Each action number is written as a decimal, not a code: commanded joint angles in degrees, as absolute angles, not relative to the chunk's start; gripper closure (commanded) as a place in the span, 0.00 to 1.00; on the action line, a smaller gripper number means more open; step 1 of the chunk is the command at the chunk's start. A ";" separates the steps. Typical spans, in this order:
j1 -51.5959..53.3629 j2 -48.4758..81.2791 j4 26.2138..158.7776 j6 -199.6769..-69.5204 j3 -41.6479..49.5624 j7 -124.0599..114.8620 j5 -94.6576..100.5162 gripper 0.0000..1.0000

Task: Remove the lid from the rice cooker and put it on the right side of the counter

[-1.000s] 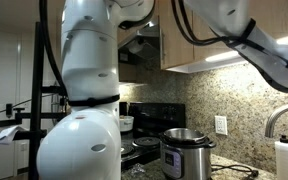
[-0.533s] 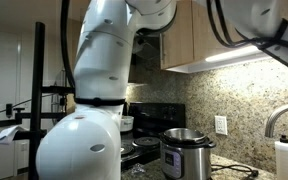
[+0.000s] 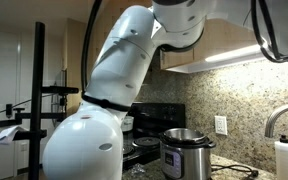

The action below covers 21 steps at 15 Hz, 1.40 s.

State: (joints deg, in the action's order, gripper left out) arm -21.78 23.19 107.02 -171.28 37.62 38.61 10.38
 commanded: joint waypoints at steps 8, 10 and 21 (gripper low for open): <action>-18.78 34.97 98.47 -171.02 44.98 17.85 20.58 0.97; -18.73 36.19 98.16 -170.79 45.18 16.45 20.87 0.97; -19.46 36.65 99.10 -169.97 44.74 16.32 20.62 0.98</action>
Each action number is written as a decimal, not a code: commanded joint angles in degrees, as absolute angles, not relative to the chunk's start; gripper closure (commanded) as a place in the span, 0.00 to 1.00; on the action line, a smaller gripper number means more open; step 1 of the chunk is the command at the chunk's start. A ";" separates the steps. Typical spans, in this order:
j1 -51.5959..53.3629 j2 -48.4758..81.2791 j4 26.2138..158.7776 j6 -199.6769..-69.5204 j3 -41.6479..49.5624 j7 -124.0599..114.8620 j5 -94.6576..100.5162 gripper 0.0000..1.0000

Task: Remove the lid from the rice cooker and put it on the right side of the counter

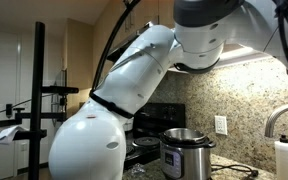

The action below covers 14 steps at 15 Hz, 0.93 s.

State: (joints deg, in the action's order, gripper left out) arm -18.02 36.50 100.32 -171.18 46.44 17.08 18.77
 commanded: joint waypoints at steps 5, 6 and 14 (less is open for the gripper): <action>-22.25 41.99 93.87 -163.96 40.03 15.22 19.90 0.97; -22.88 43.09 92.44 -162.61 39.19 15.25 19.80 0.97; -27.39 52.51 77.82 -150.36 35.91 12.48 19.65 0.97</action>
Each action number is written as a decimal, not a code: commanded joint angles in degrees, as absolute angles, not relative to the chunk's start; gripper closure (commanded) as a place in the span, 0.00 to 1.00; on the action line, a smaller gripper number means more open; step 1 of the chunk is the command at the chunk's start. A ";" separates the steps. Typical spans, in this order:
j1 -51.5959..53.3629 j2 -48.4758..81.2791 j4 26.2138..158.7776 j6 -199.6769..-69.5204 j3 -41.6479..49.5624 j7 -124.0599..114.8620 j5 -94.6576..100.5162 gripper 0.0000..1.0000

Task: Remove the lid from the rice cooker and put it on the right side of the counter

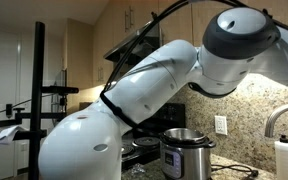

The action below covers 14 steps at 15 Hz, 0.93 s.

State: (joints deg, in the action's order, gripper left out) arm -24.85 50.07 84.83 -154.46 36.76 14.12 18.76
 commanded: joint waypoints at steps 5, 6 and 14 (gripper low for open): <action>-30.67 57.39 68.81 -143.31 34.32 11.53 19.69 0.97; -31.22 58.22 67.27 -142.16 33.99 11.48 19.76 0.97; -35.10 64.47 56.12 -134.57 30.87 11.95 20.30 0.97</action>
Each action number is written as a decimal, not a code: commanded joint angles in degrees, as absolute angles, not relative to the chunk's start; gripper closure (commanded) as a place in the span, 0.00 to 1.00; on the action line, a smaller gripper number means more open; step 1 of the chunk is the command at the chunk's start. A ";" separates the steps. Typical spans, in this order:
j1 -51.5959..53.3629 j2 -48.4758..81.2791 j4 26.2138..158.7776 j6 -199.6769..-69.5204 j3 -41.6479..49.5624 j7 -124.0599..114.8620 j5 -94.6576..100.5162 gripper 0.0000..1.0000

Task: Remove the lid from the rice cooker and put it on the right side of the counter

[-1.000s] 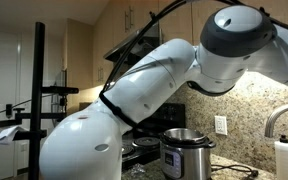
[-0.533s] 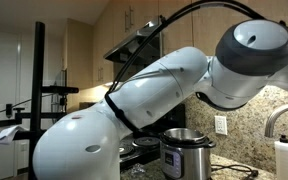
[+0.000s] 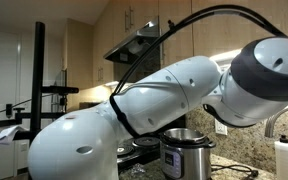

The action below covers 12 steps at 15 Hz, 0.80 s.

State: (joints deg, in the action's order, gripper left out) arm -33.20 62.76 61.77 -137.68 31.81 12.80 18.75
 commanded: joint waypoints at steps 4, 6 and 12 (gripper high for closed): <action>-34.87 66.77 53.57 -133.72 32.03 12.81 18.47 0.97; -35.10 67.64 52.25 -133.07 31.98 12.97 18.44 0.97; -35.62 69.51 49.42 -131.78 31.81 13.39 18.39 0.98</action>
